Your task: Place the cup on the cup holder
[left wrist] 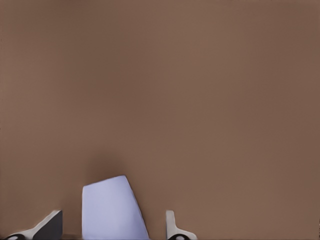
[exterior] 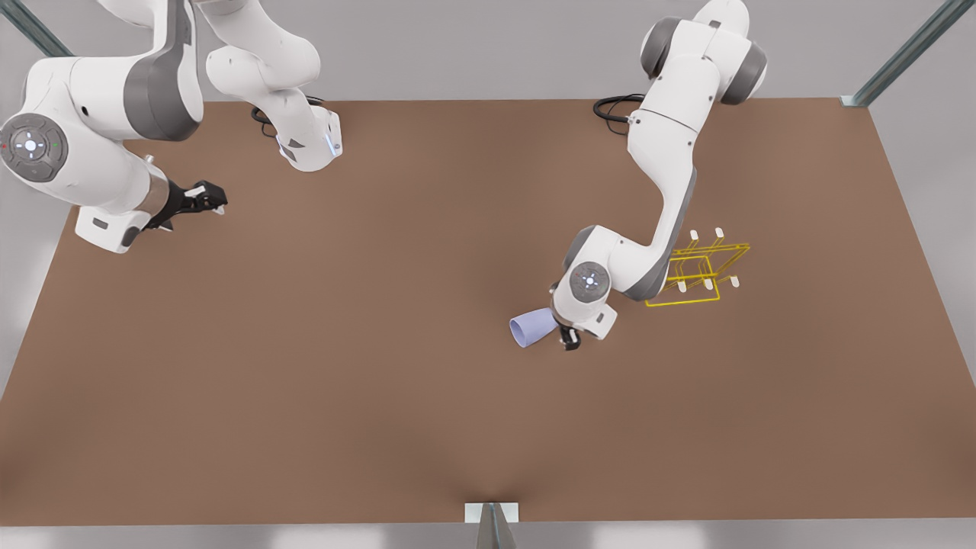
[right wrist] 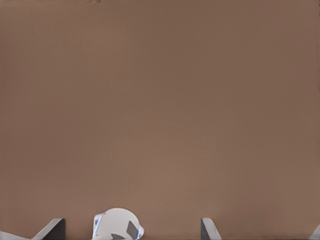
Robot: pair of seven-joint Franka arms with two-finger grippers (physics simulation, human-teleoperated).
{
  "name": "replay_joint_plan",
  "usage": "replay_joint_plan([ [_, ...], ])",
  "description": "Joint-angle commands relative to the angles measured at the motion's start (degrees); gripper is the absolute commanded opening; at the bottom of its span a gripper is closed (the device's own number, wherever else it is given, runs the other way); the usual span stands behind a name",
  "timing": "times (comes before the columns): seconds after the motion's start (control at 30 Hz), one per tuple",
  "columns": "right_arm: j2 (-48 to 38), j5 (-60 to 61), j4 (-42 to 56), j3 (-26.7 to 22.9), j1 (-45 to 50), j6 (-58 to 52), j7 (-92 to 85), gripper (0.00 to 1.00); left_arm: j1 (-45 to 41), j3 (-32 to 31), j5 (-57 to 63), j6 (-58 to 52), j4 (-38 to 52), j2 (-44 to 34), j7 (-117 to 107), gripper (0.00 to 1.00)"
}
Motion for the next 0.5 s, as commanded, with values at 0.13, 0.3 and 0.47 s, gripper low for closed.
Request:
replay_joint_plan([
  [0.13,-0.1,-0.1,-0.4,-0.1,3.6,0.2,16.4,1.00,0.9,0.0,-1.3,6.3,-0.7,0.6,-50.1,1.00],
  [0.3,-0.1,-0.1,0.0,-0.1,3.9,0.0,16.4,1.00,-0.7,0.0,-1.2,6.2,-4.4,-0.2,-47.5,1.00],
  [0.47,0.1,-0.1,-0.1,-0.1,4.4,0.0,16.4,1.00,-0.8,-0.6,-1.0,9.7,-4.3,-0.4,-34.4,1.00],
])
